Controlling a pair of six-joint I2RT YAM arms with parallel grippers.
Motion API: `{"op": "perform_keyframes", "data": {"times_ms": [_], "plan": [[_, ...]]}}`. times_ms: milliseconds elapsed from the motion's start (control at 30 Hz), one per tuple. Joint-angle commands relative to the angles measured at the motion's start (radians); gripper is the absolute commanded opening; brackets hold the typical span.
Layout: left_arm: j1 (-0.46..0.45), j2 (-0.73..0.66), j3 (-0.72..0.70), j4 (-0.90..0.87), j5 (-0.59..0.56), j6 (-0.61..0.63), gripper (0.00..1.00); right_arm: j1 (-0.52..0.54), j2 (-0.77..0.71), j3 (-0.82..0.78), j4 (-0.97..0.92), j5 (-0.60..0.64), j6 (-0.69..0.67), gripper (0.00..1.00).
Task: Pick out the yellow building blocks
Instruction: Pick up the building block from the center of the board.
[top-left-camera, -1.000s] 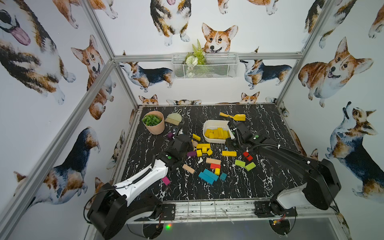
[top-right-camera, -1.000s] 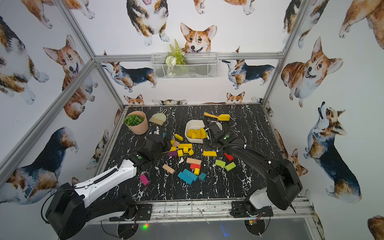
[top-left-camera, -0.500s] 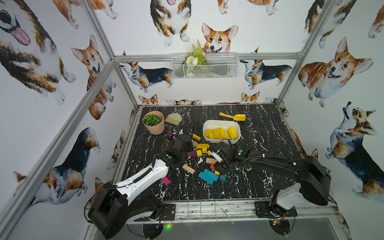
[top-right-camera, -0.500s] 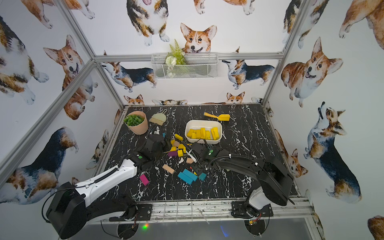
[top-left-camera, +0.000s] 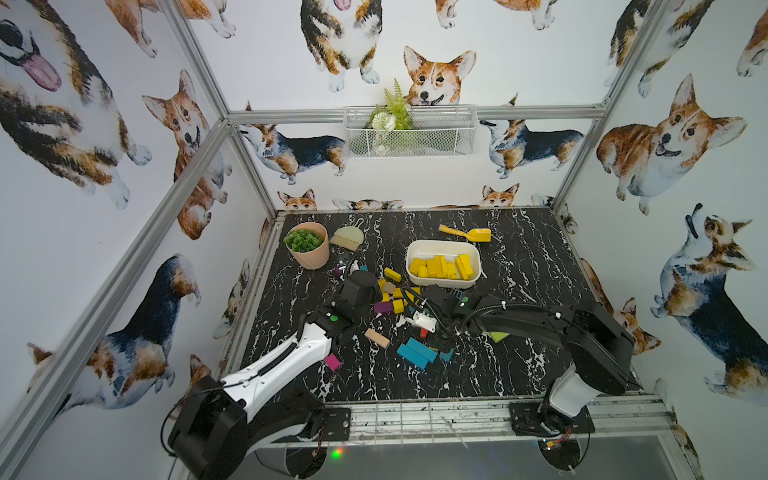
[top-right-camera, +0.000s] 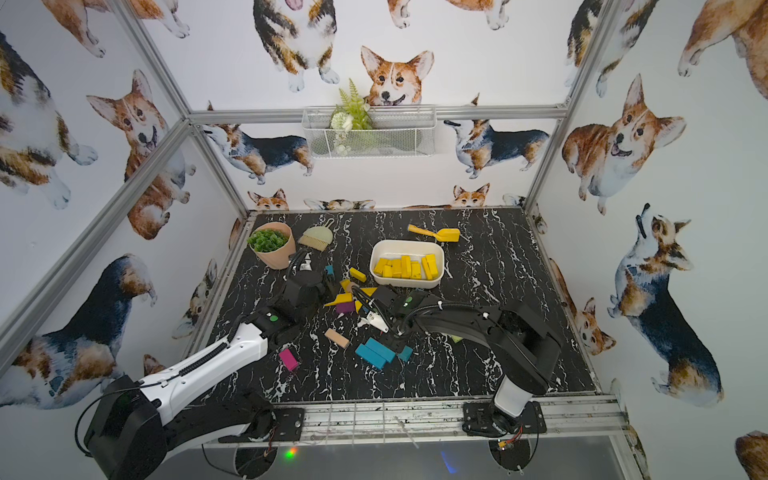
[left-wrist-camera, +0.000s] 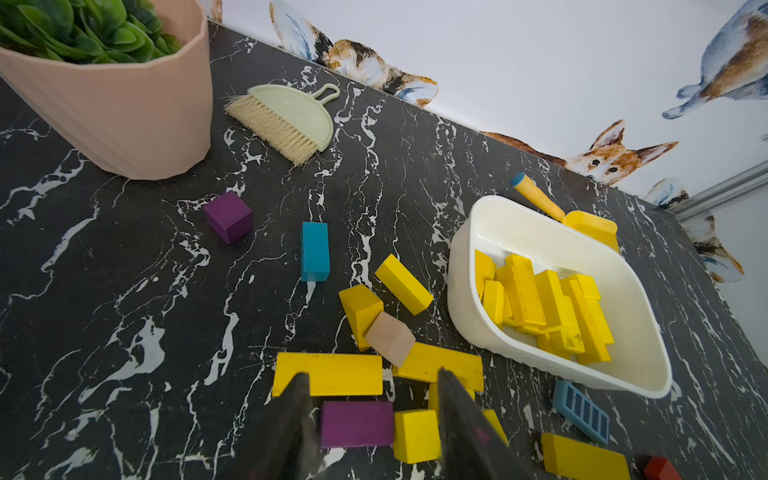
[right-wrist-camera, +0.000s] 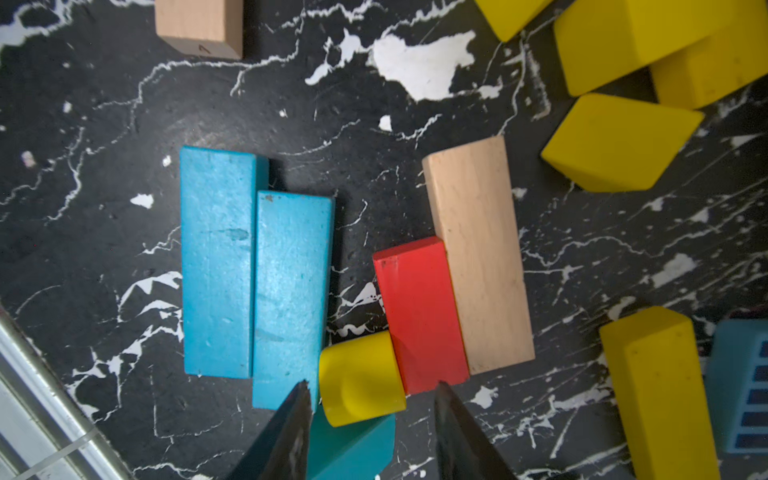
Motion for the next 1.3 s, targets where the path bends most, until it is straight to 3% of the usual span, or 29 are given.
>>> {"op": "perform_keyframes", "data": {"times_ms": [0,500,700,833,1100,1267], "plan": [[0.004,-0.004,-0.006,-0.009,-0.022,-0.008,0.52,0.001,0.014,0.014,-0.023,-0.002,-0.039,0.49],[0.012,-0.017,-0.019,-0.004,-0.014,-0.013,0.52,0.004,0.073,0.035,-0.054,-0.016,-0.038,0.44],[0.017,-0.034,-0.024,-0.007,-0.023,-0.012,0.52,0.004,0.089,0.046,-0.069,-0.004,-0.044,0.37],[0.021,-0.038,-0.022,-0.007,-0.021,-0.006,0.52,0.004,0.085,0.052,-0.073,-0.006,-0.044,0.27],[0.025,-0.045,-0.017,-0.013,-0.018,0.002,0.53,0.002,-0.089,0.03,0.008,-0.006,-0.018,0.16],[0.029,-0.048,-0.016,-0.011,-0.021,0.006,0.53,-0.082,-0.214,0.01,0.176,0.023,0.073,0.13]]}}
